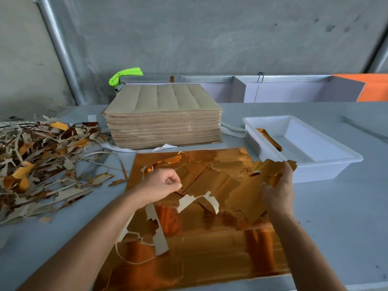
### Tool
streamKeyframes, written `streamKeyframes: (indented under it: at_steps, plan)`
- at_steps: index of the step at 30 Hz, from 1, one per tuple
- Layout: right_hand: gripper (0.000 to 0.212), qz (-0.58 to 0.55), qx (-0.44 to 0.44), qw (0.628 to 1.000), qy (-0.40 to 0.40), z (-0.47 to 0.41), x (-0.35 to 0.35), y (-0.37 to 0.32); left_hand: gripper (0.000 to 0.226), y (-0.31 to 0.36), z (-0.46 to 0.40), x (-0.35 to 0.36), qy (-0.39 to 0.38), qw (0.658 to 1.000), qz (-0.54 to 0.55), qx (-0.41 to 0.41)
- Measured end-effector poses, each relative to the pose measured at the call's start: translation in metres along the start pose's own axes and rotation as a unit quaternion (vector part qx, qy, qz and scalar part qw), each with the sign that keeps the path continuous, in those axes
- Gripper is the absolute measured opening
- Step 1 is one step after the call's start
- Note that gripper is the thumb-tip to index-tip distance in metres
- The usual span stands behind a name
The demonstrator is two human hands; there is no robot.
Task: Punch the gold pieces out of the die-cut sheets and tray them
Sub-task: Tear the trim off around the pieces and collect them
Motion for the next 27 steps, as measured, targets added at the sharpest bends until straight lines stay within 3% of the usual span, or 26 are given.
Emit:
streamKeyframes:
  at_steps: [6, 10, 13, 15, 19, 22, 24, 27]
  plan:
    - [0.080, -0.025, 0.015, 1.000, 0.006, -0.013, -0.017, 0.005, 0.020, -0.015, -0.004, -0.001, 0.009, 0.975, -0.223, -0.020]
    - [0.104, -0.061, 0.024, 0.998, -0.022, -0.010, -0.010, 0.004, 0.046, 0.009, -0.004, 0.014, 0.055, 0.962, -0.268, 0.015]
    - [0.106, -0.059, 0.037, 0.997, -0.021, -0.006, -0.005, 0.003, 0.070, 0.032, -0.001, 0.041, 0.061, 0.964, -0.250, 0.064]
    - [0.096, -0.063, 0.046, 0.997, -0.022, -0.003, -0.002, 0.002, 0.075, 0.041, 0.000, 0.060, 0.046, 0.962, -0.255, 0.085]
    - [0.047, -0.121, 0.059, 0.988, -0.080, 0.000, 0.003, -0.001, 0.074, 0.047, -0.007, 0.086, 0.008, 0.969, -0.232, 0.082]
    - [0.019, -0.070, 0.019, 0.989, -0.127, 0.000, -0.001, -0.008, 0.067, 0.038, -0.013, 0.095, -0.024, 0.973, -0.224, 0.054]
    - [0.024, 0.029, -0.070, 0.994, -0.079, -0.007, -0.018, -0.024, 0.058, 0.033, -0.016, 0.095, -0.015, 0.976, -0.211, 0.058]
    - [0.017, 0.179, -0.176, 0.967, 0.044, -0.018, -0.049, -0.049, 0.047, 0.029, -0.019, 0.095, 0.000, 0.978, -0.202, 0.058]
Point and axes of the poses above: each hand's wrist, its own z-axis away from the middle knuckle, its own x-axis out of the palm, y = z × x, the point moved 6 cm from there along -z, towards the middle knuckle, and after that the axes turned 7 degrees about -x, right-handed, at the moved point
